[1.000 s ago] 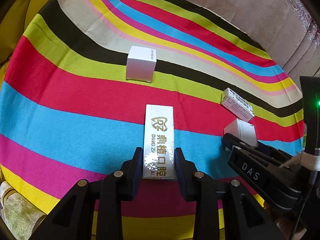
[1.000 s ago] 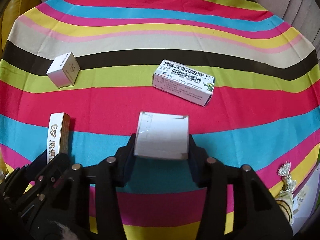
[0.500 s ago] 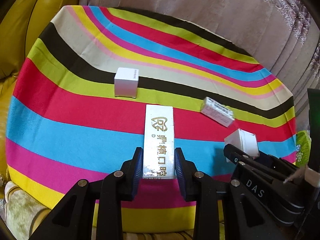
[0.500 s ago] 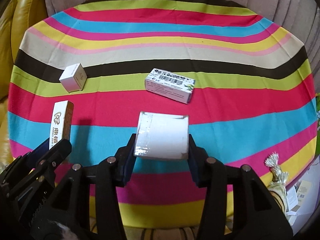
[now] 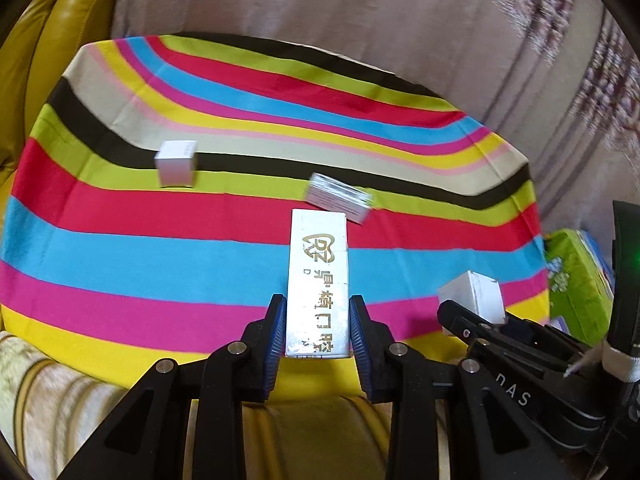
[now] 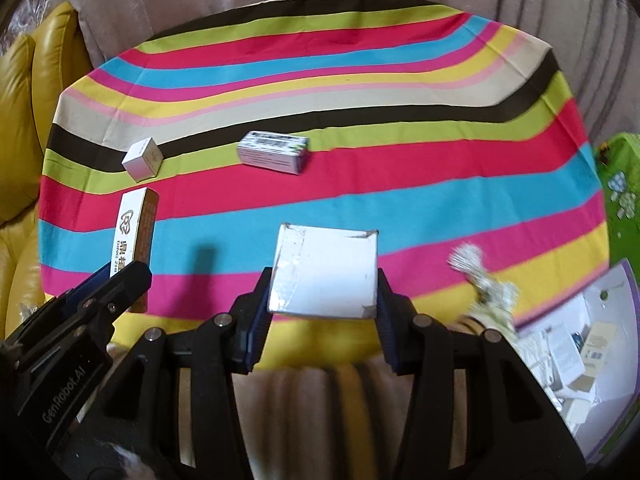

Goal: Organize rigid objects
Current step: 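Carry both boxes into the storage box and open both tools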

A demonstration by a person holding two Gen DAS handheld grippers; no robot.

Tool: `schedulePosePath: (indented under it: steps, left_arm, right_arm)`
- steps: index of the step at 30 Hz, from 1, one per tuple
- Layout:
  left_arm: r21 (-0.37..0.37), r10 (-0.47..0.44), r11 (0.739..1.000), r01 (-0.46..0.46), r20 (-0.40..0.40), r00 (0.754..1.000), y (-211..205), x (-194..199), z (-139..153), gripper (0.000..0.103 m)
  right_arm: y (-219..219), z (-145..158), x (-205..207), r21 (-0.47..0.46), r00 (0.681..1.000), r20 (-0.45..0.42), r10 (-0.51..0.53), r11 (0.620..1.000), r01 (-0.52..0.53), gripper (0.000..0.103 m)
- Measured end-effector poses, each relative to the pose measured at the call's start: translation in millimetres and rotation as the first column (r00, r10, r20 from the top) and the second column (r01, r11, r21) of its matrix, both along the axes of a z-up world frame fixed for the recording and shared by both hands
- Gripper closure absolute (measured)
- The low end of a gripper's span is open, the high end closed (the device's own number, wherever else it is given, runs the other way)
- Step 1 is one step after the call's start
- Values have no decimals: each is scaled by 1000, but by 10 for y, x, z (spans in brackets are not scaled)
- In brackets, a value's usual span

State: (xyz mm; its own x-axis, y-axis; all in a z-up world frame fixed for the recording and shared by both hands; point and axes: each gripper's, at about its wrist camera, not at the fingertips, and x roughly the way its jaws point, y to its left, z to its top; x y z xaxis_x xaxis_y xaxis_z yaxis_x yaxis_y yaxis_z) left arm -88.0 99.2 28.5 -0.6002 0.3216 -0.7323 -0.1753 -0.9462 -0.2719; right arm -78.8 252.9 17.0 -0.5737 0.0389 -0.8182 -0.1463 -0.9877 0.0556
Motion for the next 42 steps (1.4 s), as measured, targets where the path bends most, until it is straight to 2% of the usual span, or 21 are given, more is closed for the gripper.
schedulePosePath:
  steps: [12, 22, 31, 42]
  left_arm:
    - [-32, -135, 990, 134, -16, 991, 634, 381, 116, 70]
    - [-30, -258, 966, 258, -1, 966, 1112, 654, 121, 70]
    - [15, -375, 927, 375, 9, 927, 1460, 828, 87, 70]
    - [51, -532, 846, 531, 23, 846, 1867, 1058, 35, 68]
  right_arm:
    - [747, 145, 659, 9, 993, -24, -112, 994, 112, 53]
    - [1290, 146, 1090, 36, 980, -22, -199, 979, 200, 53]
    - [1847, 58, 1393, 61, 951, 8, -311, 949, 310, 53]
    - [2179, -57, 1577, 56, 924, 46, -381, 924, 378, 51]
